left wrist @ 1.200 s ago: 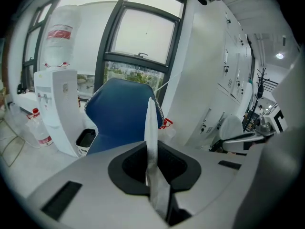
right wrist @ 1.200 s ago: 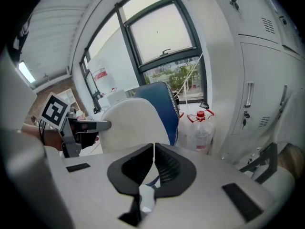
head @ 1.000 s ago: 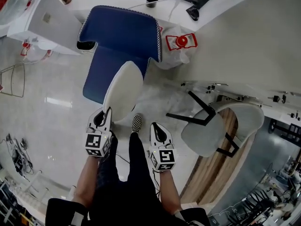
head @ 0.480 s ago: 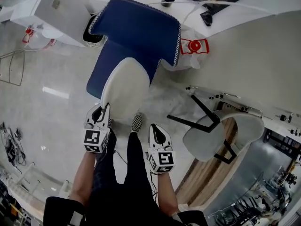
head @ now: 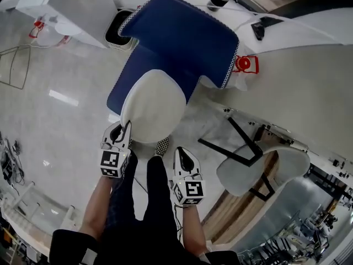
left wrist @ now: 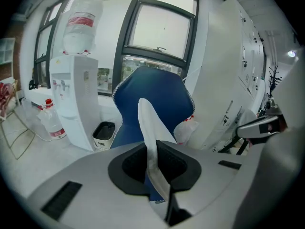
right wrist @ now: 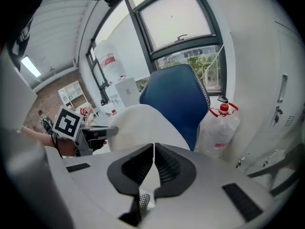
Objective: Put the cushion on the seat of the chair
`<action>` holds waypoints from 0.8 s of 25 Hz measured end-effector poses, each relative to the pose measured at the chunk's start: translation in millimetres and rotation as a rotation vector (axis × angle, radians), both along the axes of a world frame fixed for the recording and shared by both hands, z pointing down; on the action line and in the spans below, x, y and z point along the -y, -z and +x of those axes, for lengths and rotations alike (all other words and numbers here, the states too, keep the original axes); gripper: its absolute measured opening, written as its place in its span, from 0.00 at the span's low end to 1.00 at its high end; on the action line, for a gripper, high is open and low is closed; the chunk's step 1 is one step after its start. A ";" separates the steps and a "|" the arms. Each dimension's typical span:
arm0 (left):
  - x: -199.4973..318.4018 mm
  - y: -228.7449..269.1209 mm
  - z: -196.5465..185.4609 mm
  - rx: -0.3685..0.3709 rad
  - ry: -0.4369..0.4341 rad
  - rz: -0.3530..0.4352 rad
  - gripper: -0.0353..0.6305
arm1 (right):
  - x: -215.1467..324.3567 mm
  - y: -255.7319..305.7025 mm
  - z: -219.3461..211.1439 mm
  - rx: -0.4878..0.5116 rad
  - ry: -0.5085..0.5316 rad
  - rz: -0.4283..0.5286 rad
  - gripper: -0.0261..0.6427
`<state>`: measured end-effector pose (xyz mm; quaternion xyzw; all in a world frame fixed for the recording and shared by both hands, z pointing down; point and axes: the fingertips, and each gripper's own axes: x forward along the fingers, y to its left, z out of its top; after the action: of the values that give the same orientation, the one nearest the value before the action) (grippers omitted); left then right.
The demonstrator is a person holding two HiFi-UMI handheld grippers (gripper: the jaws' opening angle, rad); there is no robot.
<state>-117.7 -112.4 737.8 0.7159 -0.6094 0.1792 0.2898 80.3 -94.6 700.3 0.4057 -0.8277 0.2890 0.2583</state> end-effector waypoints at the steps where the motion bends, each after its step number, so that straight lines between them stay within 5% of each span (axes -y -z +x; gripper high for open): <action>1: 1.0 -5.1 -5.1 -0.001 0.006 -0.005 0.12 | 2.0 -3.4 -5.4 0.001 0.003 -0.002 0.09; 20: 28.7 -104.6 -84.5 -0.011 0.001 -0.082 0.12 | 30.3 -82.5 -95.1 -0.012 0.035 -0.085 0.09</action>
<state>-202.2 -141.2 842.4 0.7040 -0.6003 0.1999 0.3226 -14.8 -124.9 782.8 0.3814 -0.8201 0.3172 0.2852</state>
